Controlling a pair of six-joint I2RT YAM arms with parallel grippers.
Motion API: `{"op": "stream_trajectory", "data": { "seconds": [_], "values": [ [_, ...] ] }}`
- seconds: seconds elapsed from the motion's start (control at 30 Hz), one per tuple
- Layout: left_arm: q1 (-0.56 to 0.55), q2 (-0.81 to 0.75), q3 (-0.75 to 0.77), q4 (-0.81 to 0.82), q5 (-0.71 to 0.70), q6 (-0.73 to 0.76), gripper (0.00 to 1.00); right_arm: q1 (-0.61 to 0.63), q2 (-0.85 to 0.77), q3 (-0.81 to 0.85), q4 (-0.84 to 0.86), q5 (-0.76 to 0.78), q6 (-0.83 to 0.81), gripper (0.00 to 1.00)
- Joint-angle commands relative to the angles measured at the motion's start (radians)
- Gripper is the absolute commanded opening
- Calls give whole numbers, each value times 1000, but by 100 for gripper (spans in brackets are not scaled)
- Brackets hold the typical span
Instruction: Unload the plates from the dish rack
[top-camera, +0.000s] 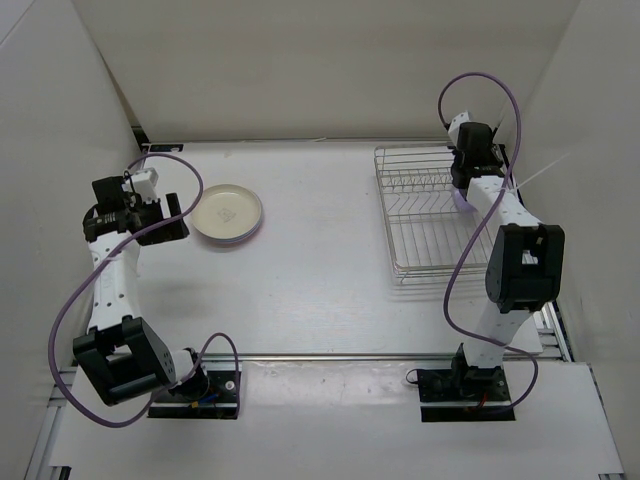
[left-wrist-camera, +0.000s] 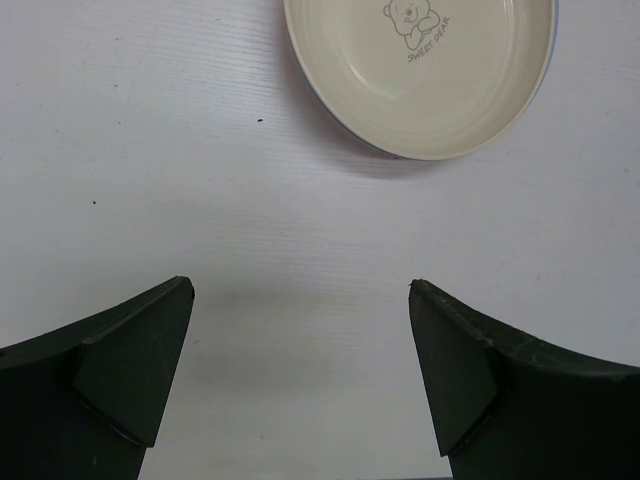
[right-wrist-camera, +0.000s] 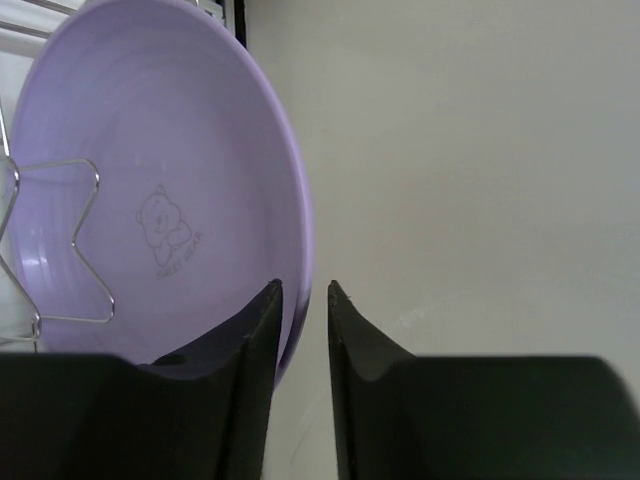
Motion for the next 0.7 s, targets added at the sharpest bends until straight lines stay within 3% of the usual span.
{"op": "stream_trajectory", "data": {
  "seconds": [0.0,0.07,0.1,0.23,0.4,0.47,0.67],
  "values": [
    [-3,-12,12,-6,30,12,100,1,12,44,20,50,14,27],
    [-3,-12,12,-6,30,12,100,1,22,54,8,60,23,21],
    [-3,-12,12,-6,30,12,100,1,22,65,8,73,23,14],
    [-3,-3,3,-6,41,12,100,10,42,85,-5,116,23,7],
    [-3,-3,-6,4,52,12,100,32,52,117,-14,171,12,6],
    [7,-3,-6,4,52,12,100,32,61,133,-14,213,3,0],
    [7,6,-16,4,63,12,100,50,61,196,-28,282,-24,0]
  ]
}}
